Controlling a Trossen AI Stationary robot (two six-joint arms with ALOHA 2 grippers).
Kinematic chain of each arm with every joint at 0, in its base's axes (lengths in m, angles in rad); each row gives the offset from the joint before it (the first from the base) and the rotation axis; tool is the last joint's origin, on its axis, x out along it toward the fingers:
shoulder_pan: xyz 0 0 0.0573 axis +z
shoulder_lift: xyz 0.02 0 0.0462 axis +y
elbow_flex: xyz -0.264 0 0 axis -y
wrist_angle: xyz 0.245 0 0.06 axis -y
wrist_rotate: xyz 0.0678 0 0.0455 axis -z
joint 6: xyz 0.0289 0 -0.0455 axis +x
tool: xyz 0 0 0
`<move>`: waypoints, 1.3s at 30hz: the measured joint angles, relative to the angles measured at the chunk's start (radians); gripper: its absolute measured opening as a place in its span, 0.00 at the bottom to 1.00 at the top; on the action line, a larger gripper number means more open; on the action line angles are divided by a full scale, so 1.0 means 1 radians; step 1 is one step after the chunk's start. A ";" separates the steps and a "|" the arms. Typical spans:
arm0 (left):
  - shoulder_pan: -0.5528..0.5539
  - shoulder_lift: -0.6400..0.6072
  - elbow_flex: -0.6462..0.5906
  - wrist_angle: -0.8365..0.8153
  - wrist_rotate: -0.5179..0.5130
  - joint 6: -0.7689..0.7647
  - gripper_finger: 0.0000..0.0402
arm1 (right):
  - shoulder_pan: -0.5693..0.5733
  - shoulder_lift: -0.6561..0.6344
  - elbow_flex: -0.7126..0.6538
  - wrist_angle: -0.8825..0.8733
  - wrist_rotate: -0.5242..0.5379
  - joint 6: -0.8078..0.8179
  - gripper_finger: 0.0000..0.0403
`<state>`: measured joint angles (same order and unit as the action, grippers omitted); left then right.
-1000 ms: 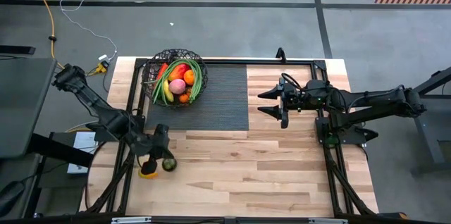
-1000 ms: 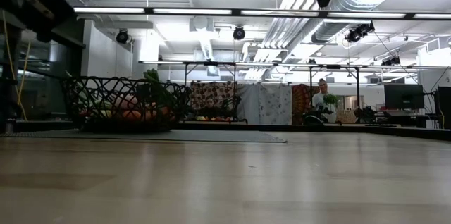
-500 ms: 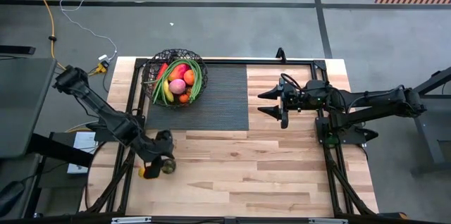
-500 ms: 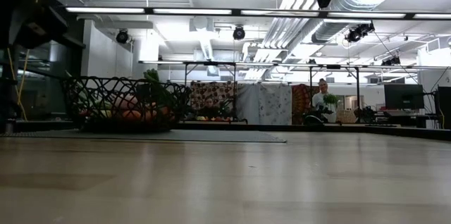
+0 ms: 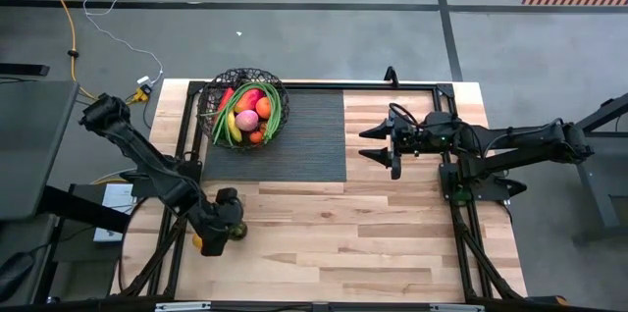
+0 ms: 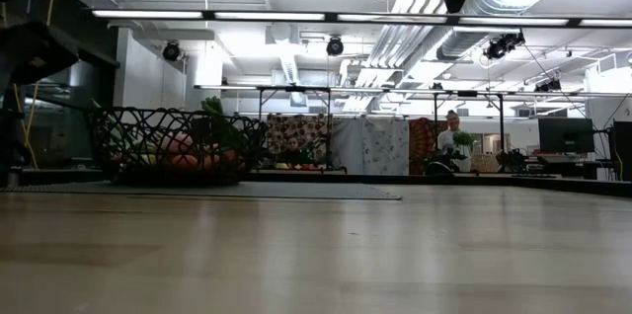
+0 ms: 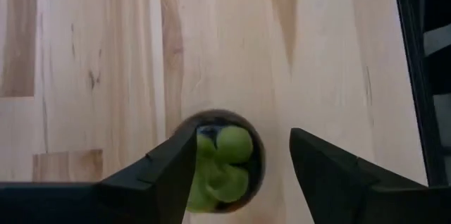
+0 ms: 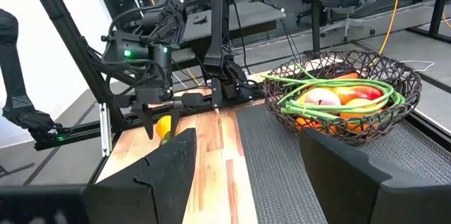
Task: Build produce basket
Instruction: Put the black mangosteen into the black basket
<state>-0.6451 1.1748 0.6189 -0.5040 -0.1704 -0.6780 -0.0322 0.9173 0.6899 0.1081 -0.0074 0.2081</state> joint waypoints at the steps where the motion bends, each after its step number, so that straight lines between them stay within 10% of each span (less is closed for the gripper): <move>1: -0.002 0.010 0.000 0.005 0.004 0.000 0.54 | 0.000 0.000 0.000 -0.001 0.000 0.000 0.60; 39: -0.039 -0.151 0.000 -0.223 0.039 0.013 0.54 | 0.000 0.000 0.000 -0.017 0.008 0.018 0.60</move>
<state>-0.6838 1.0233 0.6186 -0.7266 -0.1314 -0.6650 -0.0322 0.9169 0.6899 0.0910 0.0002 0.2262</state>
